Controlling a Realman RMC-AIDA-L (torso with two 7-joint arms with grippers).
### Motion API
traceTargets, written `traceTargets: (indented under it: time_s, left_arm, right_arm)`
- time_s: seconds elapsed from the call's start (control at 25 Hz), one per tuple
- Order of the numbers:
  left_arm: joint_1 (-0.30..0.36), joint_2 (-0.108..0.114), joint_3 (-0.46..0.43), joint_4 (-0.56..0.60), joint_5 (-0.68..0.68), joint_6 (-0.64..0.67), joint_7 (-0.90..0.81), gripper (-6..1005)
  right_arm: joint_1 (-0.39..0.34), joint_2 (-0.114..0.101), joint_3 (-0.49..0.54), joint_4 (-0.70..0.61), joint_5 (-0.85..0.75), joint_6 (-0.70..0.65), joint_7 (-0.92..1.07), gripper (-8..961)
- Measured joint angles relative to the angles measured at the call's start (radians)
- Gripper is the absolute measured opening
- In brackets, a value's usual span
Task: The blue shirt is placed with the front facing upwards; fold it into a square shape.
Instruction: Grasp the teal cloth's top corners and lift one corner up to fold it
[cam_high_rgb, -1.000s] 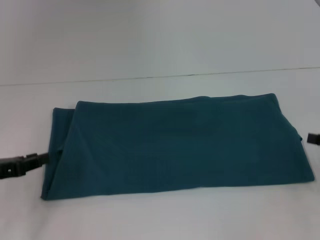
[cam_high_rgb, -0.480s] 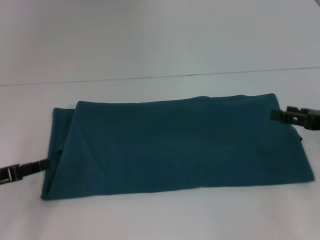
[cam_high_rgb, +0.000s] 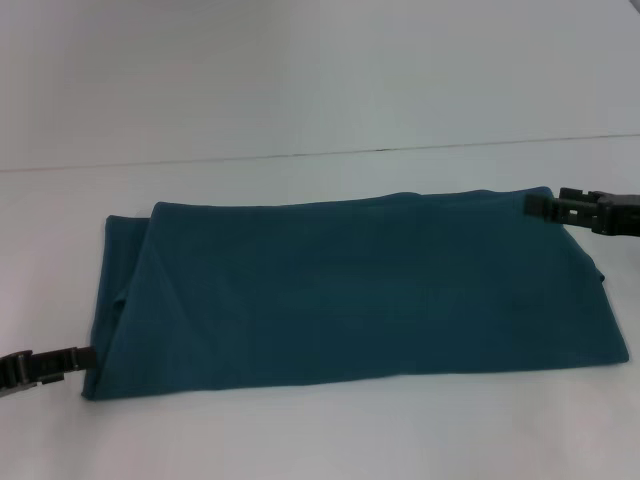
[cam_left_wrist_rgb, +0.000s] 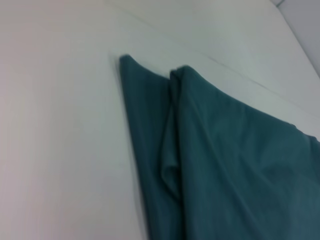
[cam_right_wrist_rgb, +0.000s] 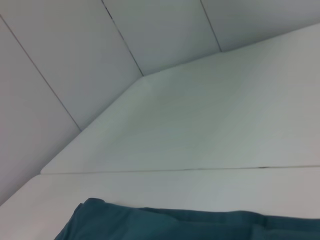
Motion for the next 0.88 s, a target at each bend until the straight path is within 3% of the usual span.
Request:
traceTargets:
  time_s: [0.88]
  left_arm:
    - [-0.061,0.012,0.049,-0.021,0.086,-0.017,-0.131,671]
  right_arm:
    - [0.007,-0.023,-0.002,-0.004,0.002,-0.005,-0.011,920]
